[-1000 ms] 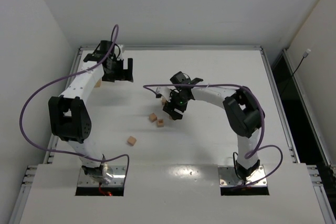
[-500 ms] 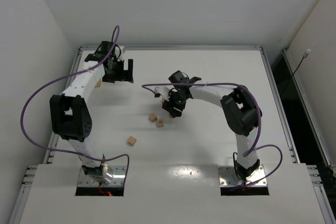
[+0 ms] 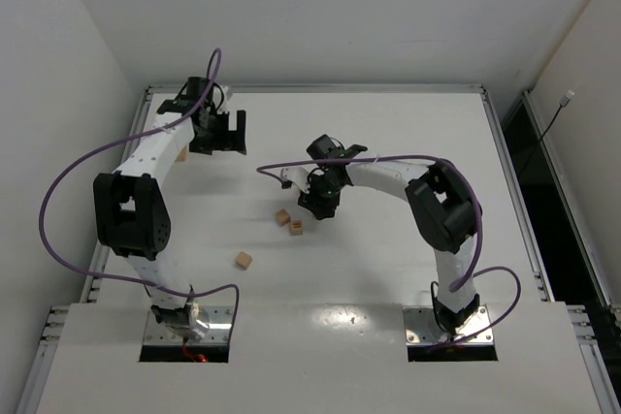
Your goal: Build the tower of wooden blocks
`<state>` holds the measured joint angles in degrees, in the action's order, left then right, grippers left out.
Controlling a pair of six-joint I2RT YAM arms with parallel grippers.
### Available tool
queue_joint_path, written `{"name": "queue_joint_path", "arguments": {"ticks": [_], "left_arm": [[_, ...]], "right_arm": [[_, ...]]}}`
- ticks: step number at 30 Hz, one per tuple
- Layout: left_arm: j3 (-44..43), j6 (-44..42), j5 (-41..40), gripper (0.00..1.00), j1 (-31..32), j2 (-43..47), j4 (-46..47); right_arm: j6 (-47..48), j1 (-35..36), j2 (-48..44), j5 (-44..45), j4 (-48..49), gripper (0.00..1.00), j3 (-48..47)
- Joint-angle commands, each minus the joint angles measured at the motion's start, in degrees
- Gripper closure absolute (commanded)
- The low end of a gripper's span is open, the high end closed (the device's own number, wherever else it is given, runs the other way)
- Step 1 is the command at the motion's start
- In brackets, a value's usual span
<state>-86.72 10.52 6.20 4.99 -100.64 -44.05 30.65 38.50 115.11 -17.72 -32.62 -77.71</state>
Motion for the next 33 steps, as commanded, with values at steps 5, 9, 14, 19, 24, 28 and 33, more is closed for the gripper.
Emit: {"name": "queue_joint_path", "arguments": {"ticks": [5, 9, 14, 19, 24, 28, 33], "left_arm": [[-1.3, -0.6, 0.0, 0.0, -1.1, -0.3, 1.2], [-1.3, -0.6, 0.0, 0.0, -1.1, -0.3, 1.2], [-1.3, -0.6, 0.0, 0.0, -1.7, -0.3, 1.2], [-0.3, -0.6, 0.0, 0.0, -1.7, -0.3, 1.2], [-0.3, -0.6, 0.0, 0.0, -1.7, 0.2, 1.7], [-0.3, -0.6, 0.0, 0.0, -1.7, 0.2, 1.7], [-0.3, -0.6, 0.0, 0.0, -2.7, 0.2, 1.7]], "right_arm": [[2.2, 0.4, 0.5, -1.4, -1.8, 0.97, -2.9], [3.4, 0.4, 1.1, 0.3, -3.0, 1.0, -3.5], [5.2, -0.6, -0.7, 0.8, -3.7, 1.0, -4.7], [9.3, -1.8, -3.5, -0.9, -6.6, 1.0, -7.5], [12.1, -3.0, -0.5, -5.4, -13.4, 1.0, -16.3], [12.9, -4.5, 4.2, -8.6, -18.9, 1.0, -24.5], [14.2, -5.7, 12.6, -9.2, -26.1, 1.0, -39.1]]}}
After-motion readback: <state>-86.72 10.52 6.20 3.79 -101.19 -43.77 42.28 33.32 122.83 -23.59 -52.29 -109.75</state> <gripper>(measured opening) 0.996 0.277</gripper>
